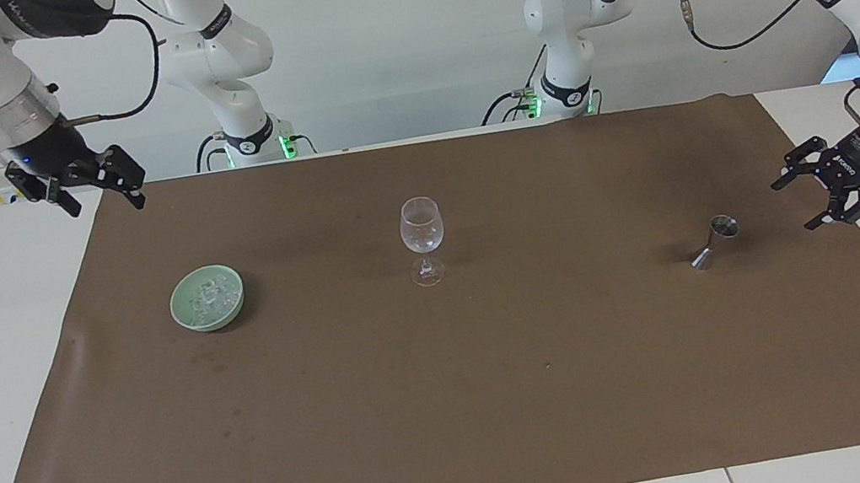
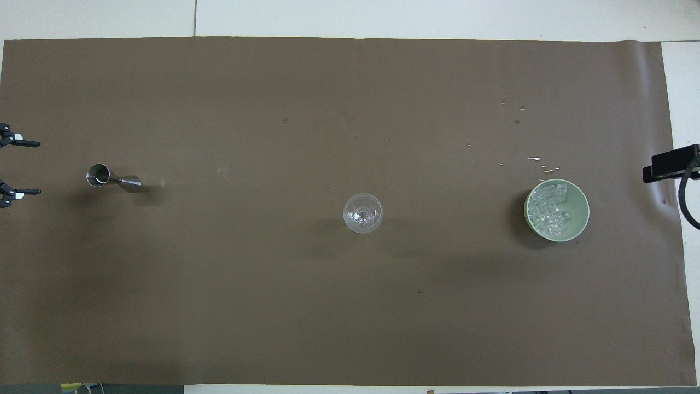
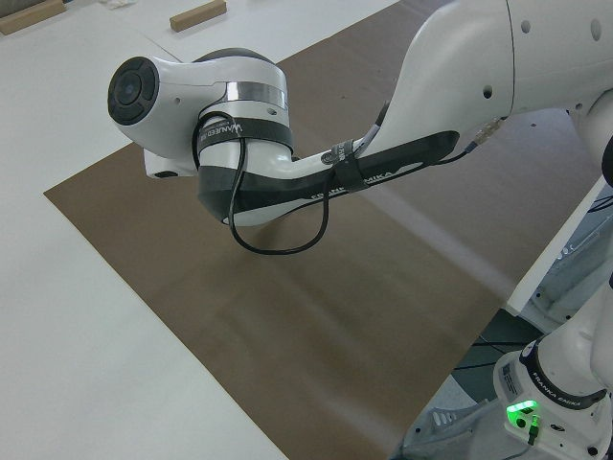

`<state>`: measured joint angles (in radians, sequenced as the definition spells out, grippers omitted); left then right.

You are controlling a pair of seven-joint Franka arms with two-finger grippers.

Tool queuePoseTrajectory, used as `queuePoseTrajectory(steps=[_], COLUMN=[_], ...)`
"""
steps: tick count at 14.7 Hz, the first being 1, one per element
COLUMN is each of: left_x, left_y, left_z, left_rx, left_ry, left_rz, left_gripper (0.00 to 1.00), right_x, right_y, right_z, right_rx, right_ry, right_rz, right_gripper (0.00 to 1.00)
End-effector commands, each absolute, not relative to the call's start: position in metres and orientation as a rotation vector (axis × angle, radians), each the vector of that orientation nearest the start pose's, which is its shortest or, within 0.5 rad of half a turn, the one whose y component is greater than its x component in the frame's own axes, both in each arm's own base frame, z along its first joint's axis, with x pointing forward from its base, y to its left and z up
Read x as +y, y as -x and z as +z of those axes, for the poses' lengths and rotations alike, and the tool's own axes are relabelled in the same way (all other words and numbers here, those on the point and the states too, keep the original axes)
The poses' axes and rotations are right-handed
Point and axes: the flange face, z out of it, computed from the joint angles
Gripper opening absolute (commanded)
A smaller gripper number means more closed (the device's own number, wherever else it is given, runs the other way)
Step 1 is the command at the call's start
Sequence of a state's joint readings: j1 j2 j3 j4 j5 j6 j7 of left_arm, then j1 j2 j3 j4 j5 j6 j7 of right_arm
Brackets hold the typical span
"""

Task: Pour wine and add ice with both arms
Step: 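Open the left gripper at the jigger while the right gripper reaches the ice bowl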

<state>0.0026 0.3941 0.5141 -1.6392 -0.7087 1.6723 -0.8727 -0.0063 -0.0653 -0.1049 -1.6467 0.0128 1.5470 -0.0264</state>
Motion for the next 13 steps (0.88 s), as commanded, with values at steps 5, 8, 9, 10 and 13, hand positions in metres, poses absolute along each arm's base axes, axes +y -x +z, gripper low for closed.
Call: queuePoseTrajectory(steps=[5,8,9,10,13], left_x=[0.238,0.234,0.232,0.228,0.217], left_y=[-0.567,-0.54,-0.531,-0.525,-0.531], left_z=[0.34,0.298,0.291,0.286,0.287], left_rx=[-2.671,-2.777,-2.814,-2.843,-2.819], left_ry=[2.324,2.351,2.333,2.328,2.361], left_rz=[1.037,1.164,1.168,1.166,1.174], left_gripper=[1.0,1.0,1.0,1.0,1.0], right_x=[-0.057,-0.049,-0.048,-0.044,-0.04], right_y=[-0.525,-0.525,-0.525,-0.525,-0.523], right_z=[0.621,0.617,0.615,0.612,0.592], right_rx=[0.133,0.107,0.102,0.074,-0.007], right_ry=[3.113,3.114,3.112,3.109,3.108], right_rz=[0.06,0.068,0.063,0.046,-0.001], right_gripper=[1.0,1.0,1.0,1.0,1.0])
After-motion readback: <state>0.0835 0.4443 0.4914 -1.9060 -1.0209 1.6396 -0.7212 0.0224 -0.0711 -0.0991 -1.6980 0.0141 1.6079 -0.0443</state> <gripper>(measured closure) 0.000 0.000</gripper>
